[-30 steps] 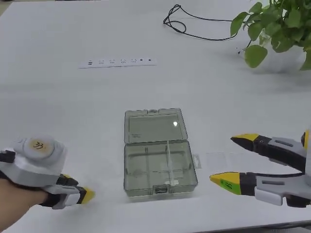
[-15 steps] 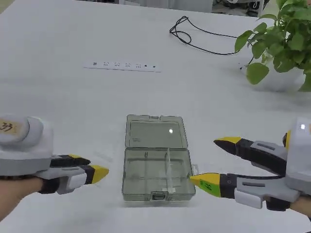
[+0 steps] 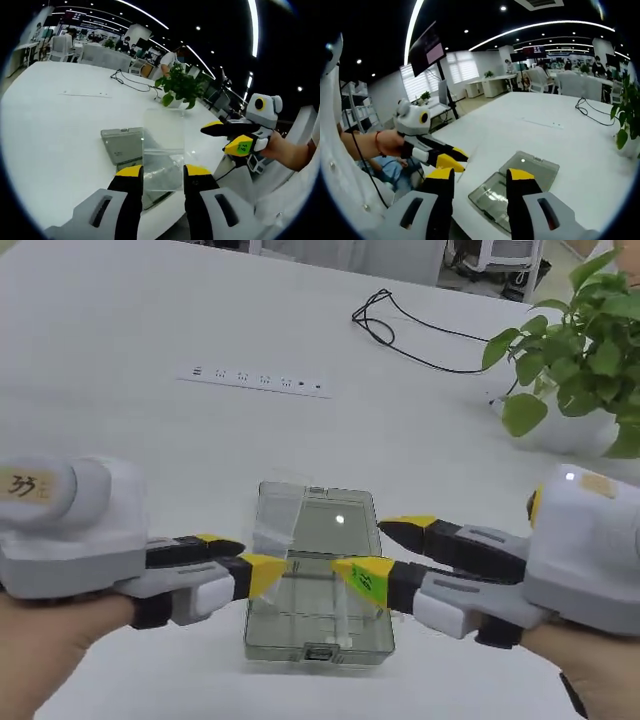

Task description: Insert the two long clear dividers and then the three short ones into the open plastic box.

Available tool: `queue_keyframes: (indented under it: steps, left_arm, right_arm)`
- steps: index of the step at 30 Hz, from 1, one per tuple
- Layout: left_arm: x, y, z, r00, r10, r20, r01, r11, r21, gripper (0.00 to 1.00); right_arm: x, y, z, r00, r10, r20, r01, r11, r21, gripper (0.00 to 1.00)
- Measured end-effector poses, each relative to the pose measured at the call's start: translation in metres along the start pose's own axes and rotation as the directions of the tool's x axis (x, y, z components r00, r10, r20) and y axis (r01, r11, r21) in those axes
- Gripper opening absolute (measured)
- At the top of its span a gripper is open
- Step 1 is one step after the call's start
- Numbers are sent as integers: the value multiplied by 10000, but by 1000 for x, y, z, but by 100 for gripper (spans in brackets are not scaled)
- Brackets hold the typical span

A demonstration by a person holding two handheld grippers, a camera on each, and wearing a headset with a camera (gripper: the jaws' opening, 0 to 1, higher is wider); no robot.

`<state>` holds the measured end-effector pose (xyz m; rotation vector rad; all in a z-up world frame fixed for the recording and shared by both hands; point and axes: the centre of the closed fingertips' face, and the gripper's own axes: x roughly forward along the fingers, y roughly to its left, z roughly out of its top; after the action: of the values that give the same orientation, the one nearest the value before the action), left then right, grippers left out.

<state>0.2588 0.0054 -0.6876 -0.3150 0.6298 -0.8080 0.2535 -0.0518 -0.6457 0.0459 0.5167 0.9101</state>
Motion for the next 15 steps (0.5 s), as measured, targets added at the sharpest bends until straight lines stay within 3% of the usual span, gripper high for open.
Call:
queue_keyframes:
  steps: [5,15]
  left_arm:
    - [4,-13,4,9994,-312,179,310,9994,160,30]
    - [7,-22,10,9980,-531,341,514,9975,490,30]
  right_arm:
    - [10,4,0,10000,-58,16,57,9986,527,30]
    - [20,5,1,9994,-329,81,316,9914,1269,17]
